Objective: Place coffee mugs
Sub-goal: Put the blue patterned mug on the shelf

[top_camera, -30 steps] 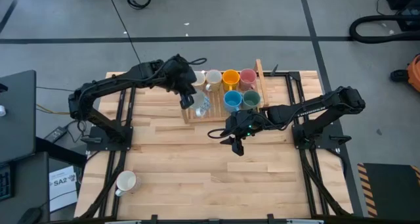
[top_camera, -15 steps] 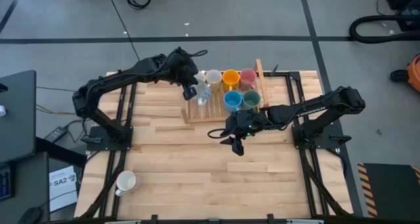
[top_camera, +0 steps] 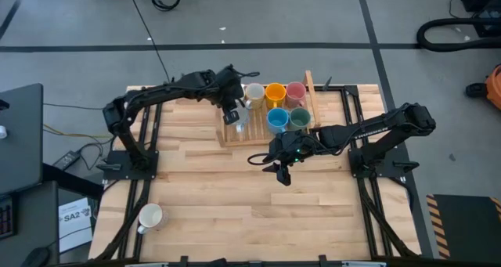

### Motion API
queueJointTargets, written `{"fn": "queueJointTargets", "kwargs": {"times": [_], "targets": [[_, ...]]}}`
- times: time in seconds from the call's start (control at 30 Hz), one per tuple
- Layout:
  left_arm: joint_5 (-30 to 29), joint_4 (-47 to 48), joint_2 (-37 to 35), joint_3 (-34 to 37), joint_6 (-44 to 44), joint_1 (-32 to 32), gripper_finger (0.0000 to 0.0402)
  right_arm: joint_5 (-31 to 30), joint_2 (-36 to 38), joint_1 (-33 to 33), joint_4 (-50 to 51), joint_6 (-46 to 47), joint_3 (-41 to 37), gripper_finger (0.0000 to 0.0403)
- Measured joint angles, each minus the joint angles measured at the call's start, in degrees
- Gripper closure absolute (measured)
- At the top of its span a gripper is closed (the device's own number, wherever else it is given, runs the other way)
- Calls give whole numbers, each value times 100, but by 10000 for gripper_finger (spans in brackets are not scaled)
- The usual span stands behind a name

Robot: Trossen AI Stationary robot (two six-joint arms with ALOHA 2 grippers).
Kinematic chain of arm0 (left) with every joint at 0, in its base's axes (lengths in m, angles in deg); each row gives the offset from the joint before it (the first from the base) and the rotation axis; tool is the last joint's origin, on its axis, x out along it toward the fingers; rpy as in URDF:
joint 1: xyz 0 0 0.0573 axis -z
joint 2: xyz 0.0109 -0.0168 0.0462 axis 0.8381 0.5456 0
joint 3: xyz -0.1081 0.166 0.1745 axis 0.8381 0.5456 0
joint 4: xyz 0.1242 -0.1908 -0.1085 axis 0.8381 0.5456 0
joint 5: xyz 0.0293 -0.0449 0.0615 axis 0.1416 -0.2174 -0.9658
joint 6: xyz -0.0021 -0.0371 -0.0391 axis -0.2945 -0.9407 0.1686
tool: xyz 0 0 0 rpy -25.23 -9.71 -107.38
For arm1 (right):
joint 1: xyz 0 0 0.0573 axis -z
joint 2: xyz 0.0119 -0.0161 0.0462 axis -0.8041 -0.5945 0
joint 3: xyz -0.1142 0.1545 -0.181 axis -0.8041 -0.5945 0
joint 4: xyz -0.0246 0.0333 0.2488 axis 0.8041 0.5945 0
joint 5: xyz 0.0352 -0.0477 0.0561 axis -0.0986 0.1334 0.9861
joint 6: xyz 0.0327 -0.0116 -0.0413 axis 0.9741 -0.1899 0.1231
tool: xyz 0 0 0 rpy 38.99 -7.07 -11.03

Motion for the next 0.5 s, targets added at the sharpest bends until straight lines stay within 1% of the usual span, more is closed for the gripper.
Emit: {"fn": "queueJointTargets", "kwargs": {"times": [0.2, 0.5], "targets": [[-45, 250, 237, 0, 153, 9, 368, 0, 0, 0, 0, 0, 0, 228], [-239, 324, 454, 0, 211, 11, 365, 0, 0, 0, 0, 0, 0, 228]]}}
